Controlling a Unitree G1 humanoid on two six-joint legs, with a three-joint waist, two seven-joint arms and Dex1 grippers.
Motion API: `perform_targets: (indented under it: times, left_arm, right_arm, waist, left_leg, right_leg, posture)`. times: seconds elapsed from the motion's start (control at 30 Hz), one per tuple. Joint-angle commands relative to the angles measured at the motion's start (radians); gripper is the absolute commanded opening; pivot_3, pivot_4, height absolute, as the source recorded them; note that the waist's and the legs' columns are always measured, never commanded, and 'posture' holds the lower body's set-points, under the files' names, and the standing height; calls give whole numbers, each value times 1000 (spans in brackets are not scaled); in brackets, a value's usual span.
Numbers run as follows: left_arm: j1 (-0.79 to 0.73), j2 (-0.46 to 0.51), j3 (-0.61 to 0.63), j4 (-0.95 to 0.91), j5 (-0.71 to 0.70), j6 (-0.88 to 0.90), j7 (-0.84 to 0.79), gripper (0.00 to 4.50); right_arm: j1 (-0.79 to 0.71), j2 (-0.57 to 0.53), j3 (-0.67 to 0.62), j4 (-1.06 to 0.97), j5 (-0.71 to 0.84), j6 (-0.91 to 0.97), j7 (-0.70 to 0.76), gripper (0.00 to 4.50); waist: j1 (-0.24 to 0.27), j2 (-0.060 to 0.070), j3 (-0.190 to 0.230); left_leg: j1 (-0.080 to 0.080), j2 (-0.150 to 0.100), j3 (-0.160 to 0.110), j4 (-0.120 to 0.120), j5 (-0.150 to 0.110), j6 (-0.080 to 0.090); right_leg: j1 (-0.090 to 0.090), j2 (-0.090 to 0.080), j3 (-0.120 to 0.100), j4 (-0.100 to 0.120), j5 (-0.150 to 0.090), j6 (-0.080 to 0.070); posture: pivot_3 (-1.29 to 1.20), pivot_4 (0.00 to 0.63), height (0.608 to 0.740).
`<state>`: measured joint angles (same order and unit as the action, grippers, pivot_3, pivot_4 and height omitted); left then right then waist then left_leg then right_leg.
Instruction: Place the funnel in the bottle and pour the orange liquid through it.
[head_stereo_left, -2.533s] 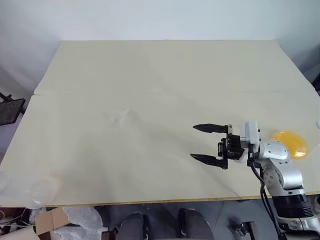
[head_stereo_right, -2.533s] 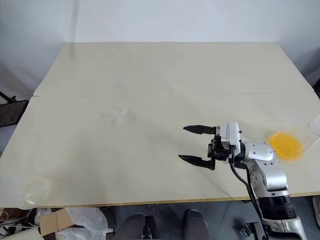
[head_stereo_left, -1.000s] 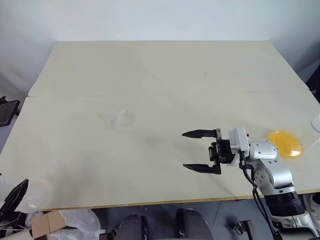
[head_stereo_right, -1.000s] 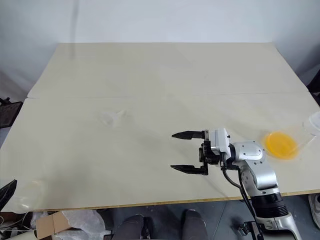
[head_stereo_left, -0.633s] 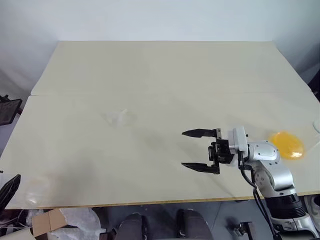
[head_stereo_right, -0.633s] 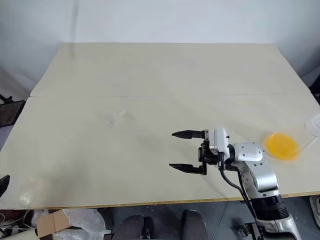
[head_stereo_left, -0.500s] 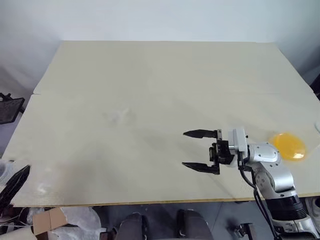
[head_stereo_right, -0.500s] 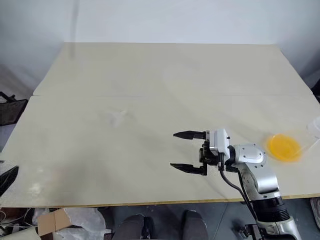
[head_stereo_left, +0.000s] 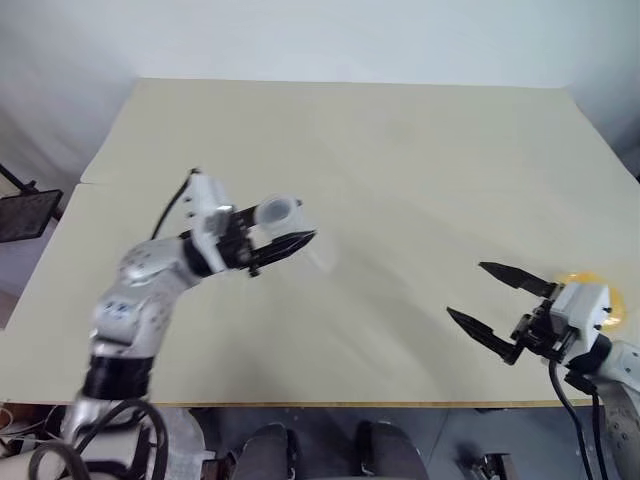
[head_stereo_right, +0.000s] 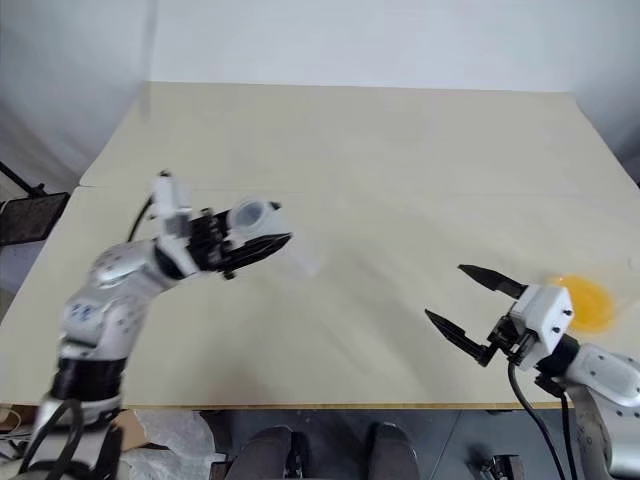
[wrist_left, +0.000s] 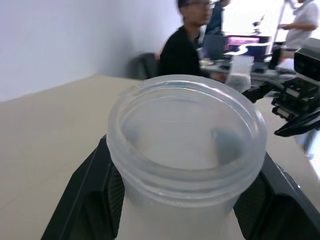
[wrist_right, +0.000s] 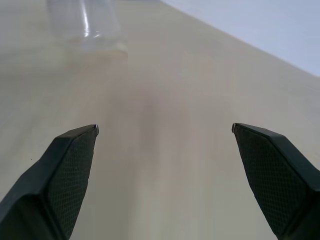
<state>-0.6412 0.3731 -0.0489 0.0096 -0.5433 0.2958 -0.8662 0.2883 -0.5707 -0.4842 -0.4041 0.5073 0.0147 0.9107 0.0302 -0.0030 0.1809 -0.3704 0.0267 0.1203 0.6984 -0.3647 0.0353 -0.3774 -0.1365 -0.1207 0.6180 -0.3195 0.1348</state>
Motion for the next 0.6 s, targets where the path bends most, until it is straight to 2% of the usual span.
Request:
perform_targets:
  times: [0.03,0.23,0.47,0.6]
  left_arm:
    - [-155,-98,-100,252,163,-171,-20,2397]
    - [-349,-244,-147,614,294,-383,-71,2397]
    - [-426,-310,-192,786,402,-531,-144,2397]
    - [-466,-335,-171,848,431,-560,-115,2397]
  right_arm:
    - [125,69,-87,-92,-6,-51,-72,4500]
    - [291,205,-87,-207,-35,-101,-177,4500]
    - [393,303,-43,-271,-72,-155,-230,4500]
    - [418,330,-28,-272,-78,-191,-249,4500]
  waist:
    - [5,0,0]
    - [-14,1,0]
    - [-4,1,0]
    - [-3,0,0]
  left_leg:
    - [0,1,0,1,1,-1]
    - [0,3,5,-3,3,-2]
    - [0,3,5,-4,3,-2]
    - [-1,3,5,-2,2,0]
  right_leg:
    - [1,1,0,-2,0,0]
    - [-1,5,6,-9,0,0]
    - [-2,5,7,-9,0,0]
    - [-2,4,7,-10,0,0]
  posture:
    - [0,150,740]
    - [0,150,740]
    - [0,150,740]
    - [0,150,740]
